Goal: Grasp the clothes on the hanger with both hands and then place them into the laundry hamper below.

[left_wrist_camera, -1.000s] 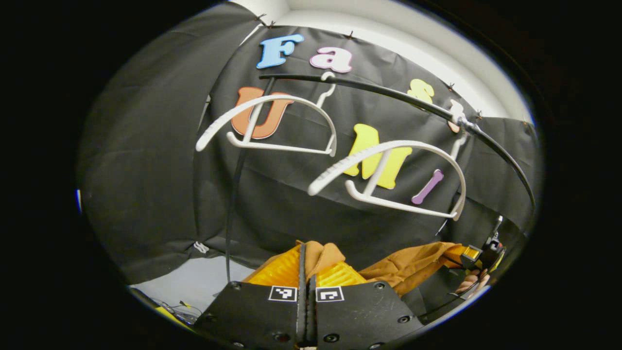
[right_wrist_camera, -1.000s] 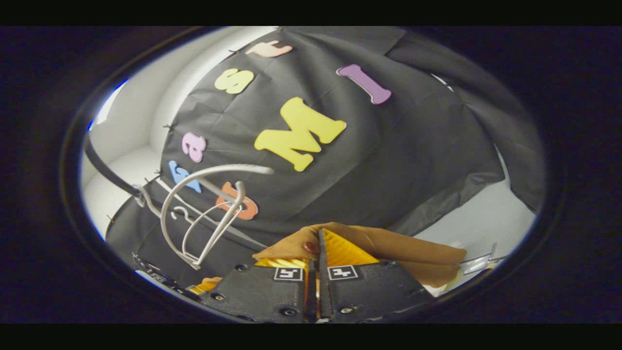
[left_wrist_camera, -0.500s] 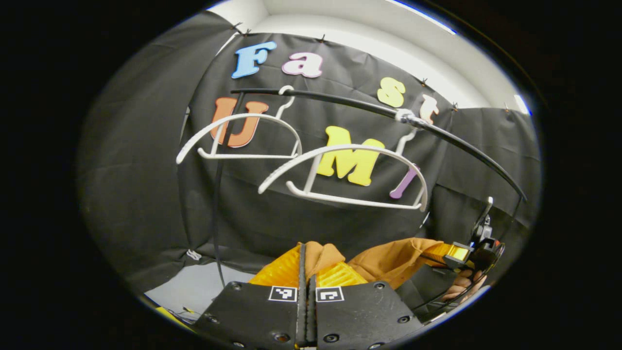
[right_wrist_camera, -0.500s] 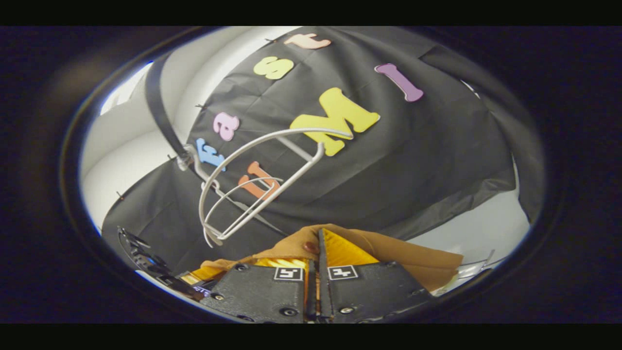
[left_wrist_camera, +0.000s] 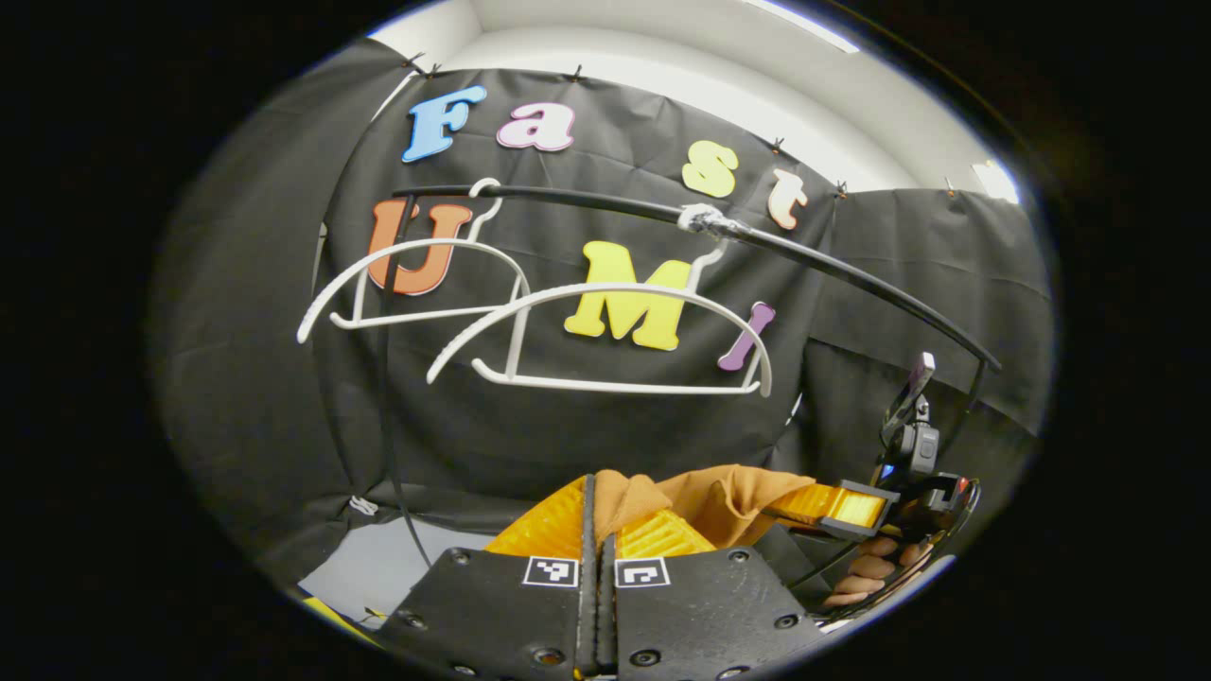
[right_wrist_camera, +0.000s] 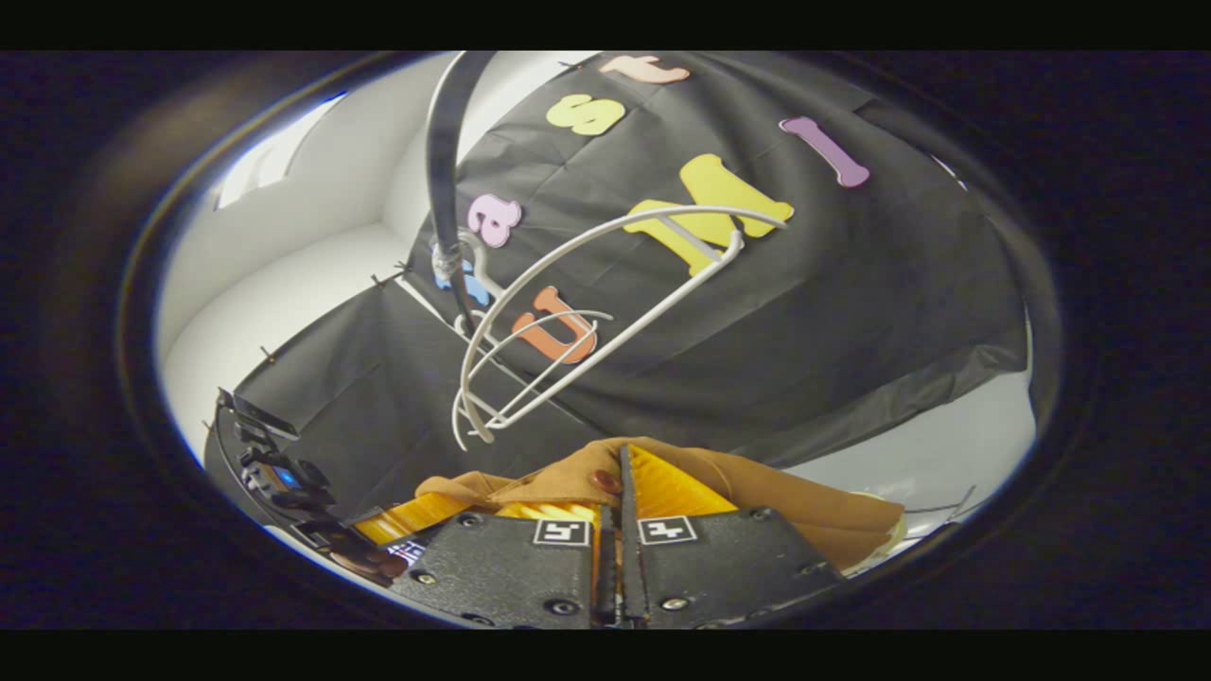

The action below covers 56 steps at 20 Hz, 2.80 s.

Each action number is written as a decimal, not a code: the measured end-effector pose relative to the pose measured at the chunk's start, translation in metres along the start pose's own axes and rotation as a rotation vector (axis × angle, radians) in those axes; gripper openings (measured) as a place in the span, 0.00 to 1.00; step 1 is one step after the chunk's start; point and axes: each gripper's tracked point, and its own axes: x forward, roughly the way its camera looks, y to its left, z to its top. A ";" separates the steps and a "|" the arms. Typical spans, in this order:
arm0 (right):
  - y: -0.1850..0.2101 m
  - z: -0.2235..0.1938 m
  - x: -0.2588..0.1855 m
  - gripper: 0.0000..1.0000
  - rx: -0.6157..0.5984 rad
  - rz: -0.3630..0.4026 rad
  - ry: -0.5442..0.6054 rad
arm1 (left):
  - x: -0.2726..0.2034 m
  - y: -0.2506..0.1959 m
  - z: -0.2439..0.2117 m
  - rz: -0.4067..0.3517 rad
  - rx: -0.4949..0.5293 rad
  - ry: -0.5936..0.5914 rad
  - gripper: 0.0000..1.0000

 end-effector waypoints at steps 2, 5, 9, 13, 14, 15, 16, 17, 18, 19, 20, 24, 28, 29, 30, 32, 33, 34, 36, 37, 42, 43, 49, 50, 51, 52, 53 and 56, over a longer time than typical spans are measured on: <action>0.011 -0.004 -0.006 0.06 -0.011 0.023 0.005 | -0.004 -0.007 0.001 -0.012 0.016 -0.007 0.01; 0.013 -0.008 0.002 0.00 -0.024 0.025 0.023 | -0.002 -0.005 -0.002 -0.011 0.040 0.005 0.00; -0.010 -0.029 0.015 0.06 -0.004 -0.021 0.066 | 0.005 0.004 -0.030 0.002 0.045 0.064 0.00; -0.042 -0.047 0.025 0.06 0.008 -0.087 0.116 | 0.022 0.017 -0.063 0.027 0.030 0.129 0.00; -0.051 -0.051 0.027 0.06 0.011 -0.105 0.118 | 0.024 0.015 -0.071 0.028 0.025 0.146 0.00; -0.058 -0.056 0.029 0.06 0.010 -0.115 0.135 | 0.027 0.015 -0.079 0.025 0.023 0.160 0.00; -0.065 -0.063 0.031 0.06 0.009 -0.133 0.150 | 0.030 0.016 -0.085 0.025 0.023 0.174 0.00; -0.072 -0.067 0.034 0.06 0.008 -0.141 0.166 | 0.034 0.017 -0.093 0.021 0.020 0.188 0.00; -0.080 -0.071 0.037 0.06 0.007 -0.158 0.177 | 0.038 0.018 -0.101 0.019 0.015 0.206 0.00; -0.086 -0.076 0.039 0.06 0.004 -0.169 0.191 | 0.040 0.021 -0.110 0.017 0.014 0.223 0.01; -0.091 -0.085 0.042 0.06 0.004 -0.188 0.208 | 0.042 0.024 -0.120 0.017 0.010 0.242 0.00; -0.119 -0.113 0.055 0.06 0.001 -0.258 0.277 | 0.053 0.032 -0.153 0.023 0.004 0.320 0.00; -0.153 -0.141 0.053 0.06 -0.004 -0.341 0.337 | 0.058 0.037 -0.197 0.037 -0.021 0.402 0.01; -0.163 -0.150 0.053 0.06 -0.005 -0.366 0.352 | 0.058 0.039 -0.205 0.042 -0.023 0.421 0.00; -0.171 -0.159 0.052 0.06 -0.012 -0.390 0.366 | 0.060 0.041 -0.214 0.045 -0.029 0.438 0.00; -0.192 -0.179 0.051 0.06 -0.030 -0.470 0.401 | 0.058 0.044 -0.234 0.052 -0.043 0.486 0.00; -0.204 -0.191 0.049 0.06 -0.033 -0.519 0.431 | 0.056 0.044 -0.246 0.046 -0.052 0.516 0.00; -0.213 -0.202 0.045 0.06 -0.039 -0.552 0.469 | 0.057 0.043 -0.254 0.040 -0.052 0.536 0.01; -0.230 -0.226 0.040 0.00 -0.054 -0.604 0.533 | 0.057 0.054 -0.272 0.060 -0.036 0.581 0.01; -0.236 -0.233 0.038 0.06 -0.053 -0.629 0.549 | 0.059 0.057 -0.279 0.067 -0.032 0.600 0.00; -0.256 -0.242 0.028 0.11 0.003 -0.703 0.591 | 0.066 0.062 -0.299 0.058 -0.058 0.657 0.00; -0.258 -0.241 0.026 0.13 0.013 -0.711 0.583 | 0.068 0.064 -0.301 0.061 -0.058 0.673 0.01; -0.277 -0.231 -0.005 0.37 -0.056 -0.837 0.551 | 0.057 0.075 -0.341 0.116 -0.088 0.809 0.31; -0.282 -0.229 -0.011 0.48 -0.068 -0.866 0.539 | 0.056 0.078 -0.349 0.127 -0.092 0.833 0.37; -0.285 -0.227 -0.015 0.59 -0.073 -0.875 0.527 | 0.053 0.079 -0.355 0.135 -0.098 0.856 0.42; -0.283 -0.226 -0.019 0.70 -0.077 -0.888 0.518 | 0.050 0.078 -0.361 0.136 -0.107 0.873 0.43; -0.284 -0.226 -0.027 0.72 -0.081 -0.897 0.511 | 0.047 0.075 -0.364 0.135 -0.118 0.885 0.56; -0.279 -0.213 -0.037 0.79 -0.090 -0.916 0.489 | 0.041 0.071 -0.365 0.134 -0.112 0.886 0.95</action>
